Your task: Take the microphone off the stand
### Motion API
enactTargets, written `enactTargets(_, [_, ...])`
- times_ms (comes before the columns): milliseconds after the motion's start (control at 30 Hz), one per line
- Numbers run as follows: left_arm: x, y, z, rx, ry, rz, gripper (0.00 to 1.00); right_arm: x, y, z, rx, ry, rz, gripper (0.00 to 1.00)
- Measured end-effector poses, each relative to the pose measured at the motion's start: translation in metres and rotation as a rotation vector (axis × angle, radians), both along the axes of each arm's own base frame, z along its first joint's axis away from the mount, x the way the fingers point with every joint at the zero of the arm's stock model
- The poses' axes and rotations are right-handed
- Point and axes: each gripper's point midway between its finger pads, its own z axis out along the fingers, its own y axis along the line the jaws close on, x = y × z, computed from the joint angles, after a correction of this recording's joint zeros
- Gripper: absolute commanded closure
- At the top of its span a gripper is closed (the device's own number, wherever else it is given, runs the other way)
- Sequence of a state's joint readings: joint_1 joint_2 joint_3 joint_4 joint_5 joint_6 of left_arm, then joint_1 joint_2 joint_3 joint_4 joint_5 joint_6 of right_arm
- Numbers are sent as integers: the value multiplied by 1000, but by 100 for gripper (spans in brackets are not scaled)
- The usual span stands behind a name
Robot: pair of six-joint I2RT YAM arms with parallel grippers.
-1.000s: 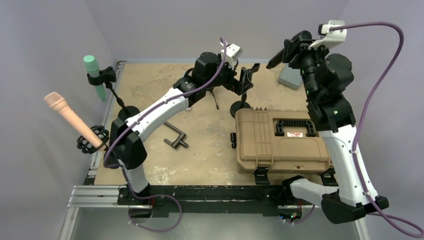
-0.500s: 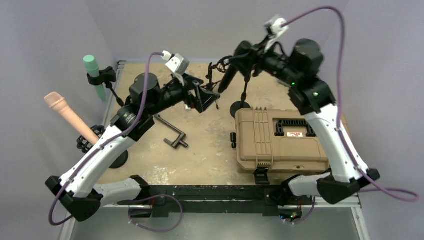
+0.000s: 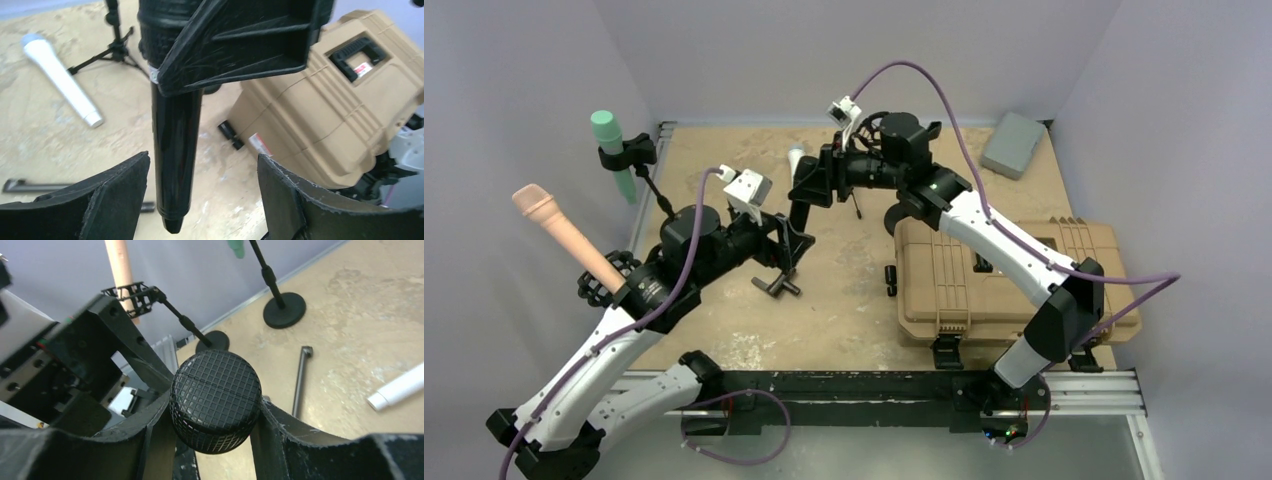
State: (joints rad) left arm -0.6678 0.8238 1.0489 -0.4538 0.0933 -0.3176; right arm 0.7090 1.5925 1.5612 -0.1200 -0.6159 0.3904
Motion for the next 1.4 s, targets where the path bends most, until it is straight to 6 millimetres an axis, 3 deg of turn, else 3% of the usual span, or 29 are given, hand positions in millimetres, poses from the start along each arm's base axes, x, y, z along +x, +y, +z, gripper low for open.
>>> enactTargets(167, [6, 22, -22, 94, 24, 99, 39, -7, 15, 1, 49, 14, 28, 100])
enactTargets(333, [19, 27, -38, 164, 48, 153, 55, -7, 18, 3, 77, 16, 31, 100])
enactTargets(500, [26, 19, -51, 211, 66, 132, 100, -5, 19, -5, 82, 25, 20, 97])
enactTargets(533, [26, 18, -53, 217, 71, 127, 100, -5, 18, -7, 80, 28, 18, 92])
enactTargets(733, [31, 14, -59, 226, 83, 128, 100, 0, 13, -12, 72, 22, -12, 37])
enactTargets(833, [35, 15, -58, 214, 85, 151, 100, 3, 4, -6, 77, 8, -62, 21])
enactTargets(1000, [46, 25, -67, 161, 142, 224, 100, 16, -34, 19, 121, -25, -194, 5])
enactTargets(1167, [65, 35, -92, 122, 260, 297, 100, 45, -94, 38, 144, -82, -427, 4])
enactTargets(1400, [127, 47, -155, 195, 580, 394, 100, 37, -145, 68, 141, -227, -635, 5])
